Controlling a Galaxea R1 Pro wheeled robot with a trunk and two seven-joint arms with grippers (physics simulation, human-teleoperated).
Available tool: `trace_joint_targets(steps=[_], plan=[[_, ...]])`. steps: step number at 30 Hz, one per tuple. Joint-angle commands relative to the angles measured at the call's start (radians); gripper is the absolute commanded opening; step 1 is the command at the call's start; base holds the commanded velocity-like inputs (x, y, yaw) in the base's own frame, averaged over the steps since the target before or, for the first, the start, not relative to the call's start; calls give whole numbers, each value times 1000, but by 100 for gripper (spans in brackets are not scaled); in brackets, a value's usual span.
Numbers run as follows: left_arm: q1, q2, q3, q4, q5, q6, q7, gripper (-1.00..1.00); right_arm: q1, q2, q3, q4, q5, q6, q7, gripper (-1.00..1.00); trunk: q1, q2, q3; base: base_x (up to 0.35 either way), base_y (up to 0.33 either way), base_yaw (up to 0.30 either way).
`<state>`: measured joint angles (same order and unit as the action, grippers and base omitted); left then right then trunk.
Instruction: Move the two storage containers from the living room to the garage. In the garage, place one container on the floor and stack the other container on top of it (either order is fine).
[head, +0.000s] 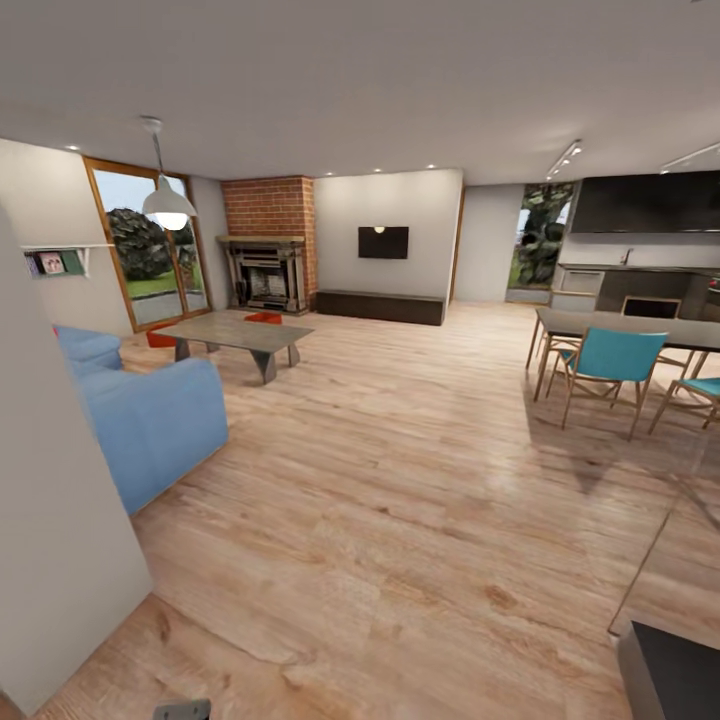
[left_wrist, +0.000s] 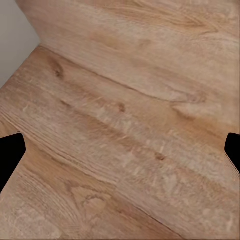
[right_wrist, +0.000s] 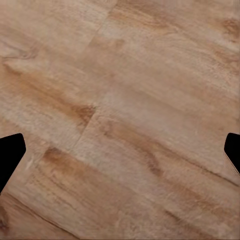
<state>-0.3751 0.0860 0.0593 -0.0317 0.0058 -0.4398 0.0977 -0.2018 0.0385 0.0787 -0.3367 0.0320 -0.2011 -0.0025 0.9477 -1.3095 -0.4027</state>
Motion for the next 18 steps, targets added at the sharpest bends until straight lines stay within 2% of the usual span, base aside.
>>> trace_joint_targets(steps=[1,18], plan=[[-1,0,5,1,0,-4,-1,100,-1,0,1,1,3,-3,0,100,1,-1,-1,346,0,0],[-1,0,5,1,0,-2,-1,100,-1,0,1,1,3,-3,-1,100,1,-1,-1,347,0,0]])
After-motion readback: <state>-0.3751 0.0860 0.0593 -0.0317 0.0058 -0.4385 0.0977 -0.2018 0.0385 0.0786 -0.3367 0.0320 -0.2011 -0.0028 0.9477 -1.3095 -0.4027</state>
